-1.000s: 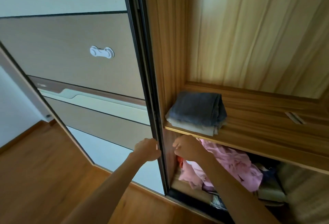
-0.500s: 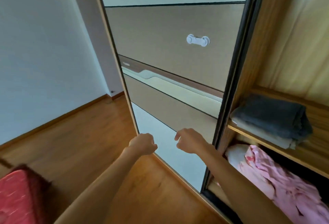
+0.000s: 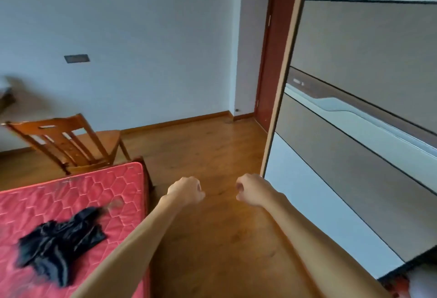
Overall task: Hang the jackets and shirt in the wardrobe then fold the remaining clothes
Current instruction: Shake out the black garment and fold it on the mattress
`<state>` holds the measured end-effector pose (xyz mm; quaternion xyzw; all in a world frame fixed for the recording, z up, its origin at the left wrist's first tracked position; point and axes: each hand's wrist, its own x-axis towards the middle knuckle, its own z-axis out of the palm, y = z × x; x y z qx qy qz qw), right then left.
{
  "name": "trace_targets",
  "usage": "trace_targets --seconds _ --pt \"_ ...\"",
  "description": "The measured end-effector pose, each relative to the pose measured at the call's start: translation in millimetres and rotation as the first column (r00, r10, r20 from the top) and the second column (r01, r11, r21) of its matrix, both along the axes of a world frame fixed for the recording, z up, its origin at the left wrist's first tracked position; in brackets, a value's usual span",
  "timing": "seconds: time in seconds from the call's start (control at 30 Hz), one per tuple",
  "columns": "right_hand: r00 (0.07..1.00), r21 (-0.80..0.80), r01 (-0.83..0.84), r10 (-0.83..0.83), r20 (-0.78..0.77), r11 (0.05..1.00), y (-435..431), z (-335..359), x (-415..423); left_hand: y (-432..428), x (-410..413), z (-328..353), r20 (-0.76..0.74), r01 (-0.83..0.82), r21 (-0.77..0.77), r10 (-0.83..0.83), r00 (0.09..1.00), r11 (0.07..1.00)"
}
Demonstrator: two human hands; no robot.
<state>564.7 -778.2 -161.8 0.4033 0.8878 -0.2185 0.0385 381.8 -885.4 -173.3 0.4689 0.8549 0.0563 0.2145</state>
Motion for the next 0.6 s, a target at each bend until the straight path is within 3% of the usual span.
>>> trace_targets --seconds 0.3,0.6 --pt "0.928 -0.054 -0.361 0.364 0.078 0.931 -29 -8 -176 -84 -129 -28 0.022 -0.295 -0.057 0.296 0.955 0.954" --pt "0.786 -0.069 -0.615 0.617 0.029 0.786 -20 -33 -340 -112 -244 -51 -0.007 -0.575 -0.11 0.578 0.816 0.811"
